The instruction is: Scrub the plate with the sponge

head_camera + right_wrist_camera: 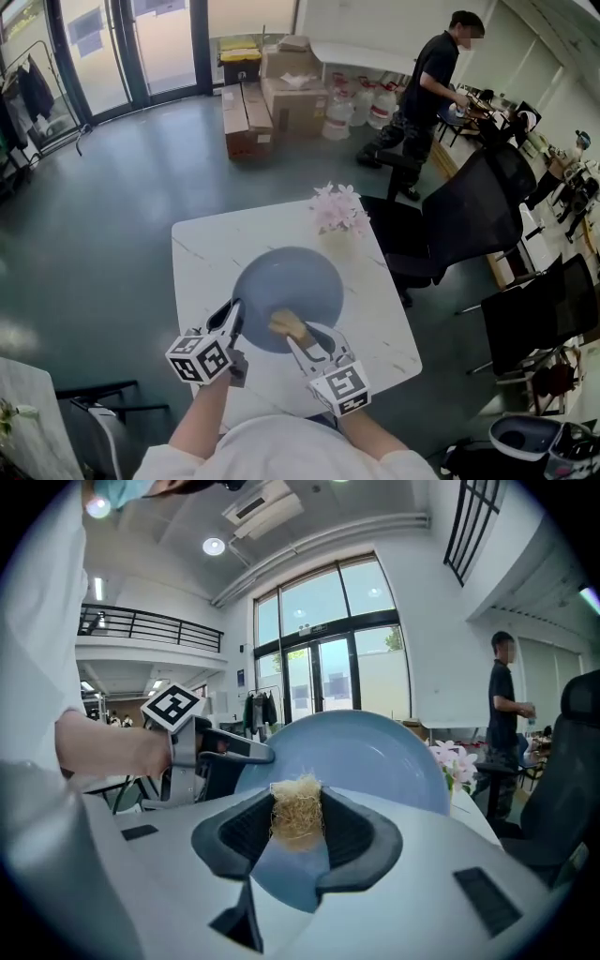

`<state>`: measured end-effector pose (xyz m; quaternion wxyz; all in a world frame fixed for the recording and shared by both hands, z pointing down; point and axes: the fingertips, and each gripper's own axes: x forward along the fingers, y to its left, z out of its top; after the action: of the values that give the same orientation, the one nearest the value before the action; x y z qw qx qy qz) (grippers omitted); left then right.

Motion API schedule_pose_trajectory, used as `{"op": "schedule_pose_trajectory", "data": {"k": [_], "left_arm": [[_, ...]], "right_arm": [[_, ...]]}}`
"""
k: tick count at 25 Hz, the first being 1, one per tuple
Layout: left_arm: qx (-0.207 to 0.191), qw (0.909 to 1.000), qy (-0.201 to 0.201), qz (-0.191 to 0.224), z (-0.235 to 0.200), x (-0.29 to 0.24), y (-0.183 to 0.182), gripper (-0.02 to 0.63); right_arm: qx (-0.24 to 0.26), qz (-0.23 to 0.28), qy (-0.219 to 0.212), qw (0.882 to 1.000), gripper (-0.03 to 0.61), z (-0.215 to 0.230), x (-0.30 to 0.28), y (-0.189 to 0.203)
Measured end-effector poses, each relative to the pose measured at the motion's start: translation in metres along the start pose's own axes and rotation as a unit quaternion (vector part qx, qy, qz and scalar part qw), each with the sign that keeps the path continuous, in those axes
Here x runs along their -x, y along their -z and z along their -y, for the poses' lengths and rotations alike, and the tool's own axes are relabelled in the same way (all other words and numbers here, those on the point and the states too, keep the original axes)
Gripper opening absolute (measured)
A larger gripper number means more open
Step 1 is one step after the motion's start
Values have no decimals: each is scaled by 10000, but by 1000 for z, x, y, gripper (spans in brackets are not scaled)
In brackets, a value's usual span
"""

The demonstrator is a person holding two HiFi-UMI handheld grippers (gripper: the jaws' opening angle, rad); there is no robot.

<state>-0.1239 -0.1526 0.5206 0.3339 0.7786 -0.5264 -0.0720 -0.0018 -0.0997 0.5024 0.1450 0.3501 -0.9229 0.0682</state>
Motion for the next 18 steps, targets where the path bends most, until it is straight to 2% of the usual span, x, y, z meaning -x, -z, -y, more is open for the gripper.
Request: {"op": "schedule_pose_trajectory", "data": {"k": [3, 6, 12, 18], "left_arm": [[-92, 9999, 35, -80, 3, 3, 5, 44], [-173, 9997, 90, -140, 9, 7, 9, 43], [-39, 9997, 182, -164, 11, 9, 15, 43], [95, 9998, 149, -76, 5, 5, 8, 43]], "right_arm": [[153, 87, -185, 9997, 150, -12, -13, -12], [306, 274, -109, 9991, 150, -2, -21, -31], [279, 469, 519, 9972, 150, 48, -13, -54], [-54, 242, 1063, 9940, 150, 83, 14, -27]]}}
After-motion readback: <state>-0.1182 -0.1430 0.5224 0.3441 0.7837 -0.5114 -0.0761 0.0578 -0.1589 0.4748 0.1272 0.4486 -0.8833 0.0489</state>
